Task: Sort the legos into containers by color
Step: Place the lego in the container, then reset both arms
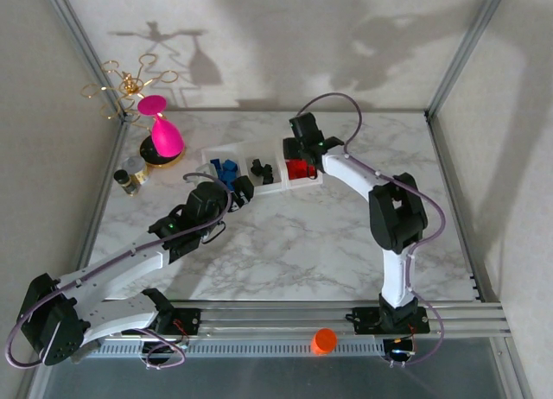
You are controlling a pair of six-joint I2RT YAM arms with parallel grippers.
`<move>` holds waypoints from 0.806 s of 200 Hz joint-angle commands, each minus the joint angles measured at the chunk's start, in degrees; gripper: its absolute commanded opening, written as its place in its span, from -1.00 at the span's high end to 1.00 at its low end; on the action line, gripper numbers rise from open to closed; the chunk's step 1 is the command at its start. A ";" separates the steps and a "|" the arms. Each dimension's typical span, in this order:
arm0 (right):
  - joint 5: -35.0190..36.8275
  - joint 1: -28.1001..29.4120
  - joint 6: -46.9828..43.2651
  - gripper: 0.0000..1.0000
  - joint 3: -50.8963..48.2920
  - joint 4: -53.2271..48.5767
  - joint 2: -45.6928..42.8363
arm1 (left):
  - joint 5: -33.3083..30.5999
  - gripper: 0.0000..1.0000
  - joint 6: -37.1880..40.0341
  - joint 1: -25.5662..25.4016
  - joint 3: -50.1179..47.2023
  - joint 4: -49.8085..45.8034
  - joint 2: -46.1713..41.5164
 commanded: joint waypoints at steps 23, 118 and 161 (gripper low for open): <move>-3.56 -2.05 0.39 -0.47 -2.43 1.78 -7.39 | -2.86 -0.99 1.68 1.28 2.26 -0.83 -2.70; 13.37 -13.06 3.36 -0.97 -37.43 20.43 -29.04 | -37.09 -0.99 16.18 4.07 -7.64 -1.11 -16.64; 18.65 -21.24 -1.78 -0.97 -55.22 45.36 -29.72 | -35.79 -0.99 31.98 21.87 -24.08 25.00 -14.73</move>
